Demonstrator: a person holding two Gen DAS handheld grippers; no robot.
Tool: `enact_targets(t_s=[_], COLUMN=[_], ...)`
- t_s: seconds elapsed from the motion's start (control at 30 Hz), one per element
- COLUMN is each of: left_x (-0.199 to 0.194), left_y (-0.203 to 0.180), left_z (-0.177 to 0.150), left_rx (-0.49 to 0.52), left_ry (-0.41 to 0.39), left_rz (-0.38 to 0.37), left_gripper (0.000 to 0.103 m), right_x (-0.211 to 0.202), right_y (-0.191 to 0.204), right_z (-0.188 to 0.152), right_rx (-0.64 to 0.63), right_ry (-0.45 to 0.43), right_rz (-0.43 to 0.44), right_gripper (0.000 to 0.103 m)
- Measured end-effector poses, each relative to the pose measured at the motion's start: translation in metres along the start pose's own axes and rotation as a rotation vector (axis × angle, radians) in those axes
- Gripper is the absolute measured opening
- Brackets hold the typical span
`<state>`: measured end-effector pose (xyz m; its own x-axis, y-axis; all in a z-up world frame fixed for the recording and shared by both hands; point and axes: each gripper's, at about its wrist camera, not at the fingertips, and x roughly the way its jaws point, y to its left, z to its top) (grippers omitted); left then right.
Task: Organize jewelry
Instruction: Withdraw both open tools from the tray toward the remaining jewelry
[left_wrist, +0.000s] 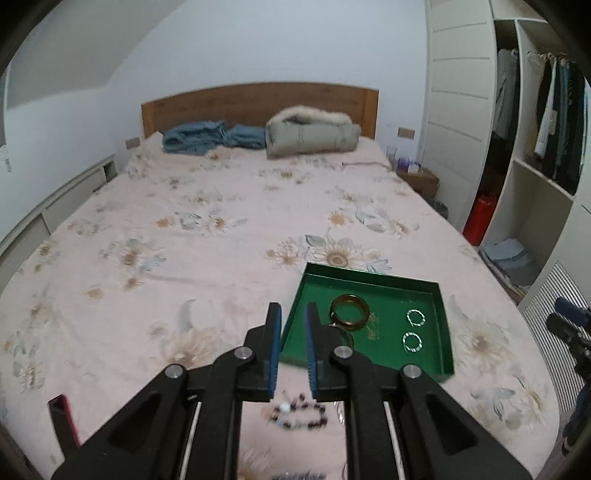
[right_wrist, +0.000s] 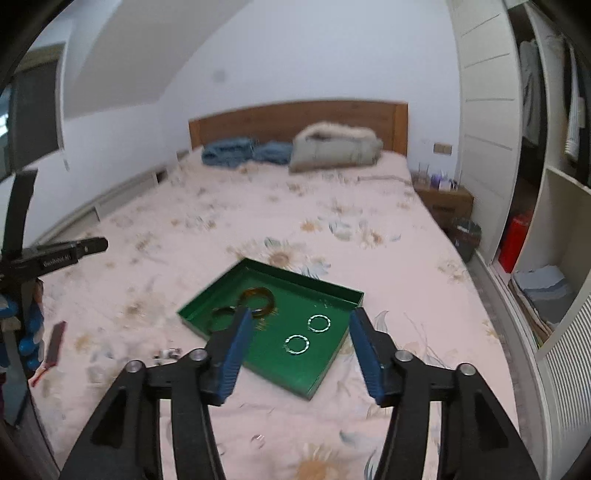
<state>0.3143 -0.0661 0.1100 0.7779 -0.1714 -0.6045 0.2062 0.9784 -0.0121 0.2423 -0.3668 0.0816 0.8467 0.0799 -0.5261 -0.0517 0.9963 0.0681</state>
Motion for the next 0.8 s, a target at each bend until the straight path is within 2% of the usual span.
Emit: enact_targets(t_s=[0.17, 0.3, 0.43, 0.63, 0.8], left_x=[-0.060, -0.095, -0.125, -0.161, -0.173], left_y=[0.015, 0.024, 0.030, 0.037, 0.037], left_z=[-0.027, -0.052, -0.076, -0.108, -0.132], left_rx=[-0.003, 0.000, 0.015, 0.028, 0.043], left_ry=[-0.008, -0.011, -0.024, -0.059, -0.070], left_rz=[0.006, 0.003, 0.002, -0.013, -0.041], left_gripper=[0.012, 0.027, 0.027, 0.027, 0.027], right_x=[-0.070, -0.115, -0.149, -0.181, -0.193], right_y=[0.015, 0.030, 0.043, 0.056, 0.062], right_z=[-0.020, -0.039, -0.057, -0.077, -0.090], right_rx=[0.003, -0.024, -0.060, -0.098, -0.126], right_ry=[-0.063, -0.106, -0.140, -0.163, -0.171], right_rz=[0.033, 0.038, 0.028, 0.036, 0.036], right_gripper=[0.057, 0.057, 0.057, 0.057, 0.055])
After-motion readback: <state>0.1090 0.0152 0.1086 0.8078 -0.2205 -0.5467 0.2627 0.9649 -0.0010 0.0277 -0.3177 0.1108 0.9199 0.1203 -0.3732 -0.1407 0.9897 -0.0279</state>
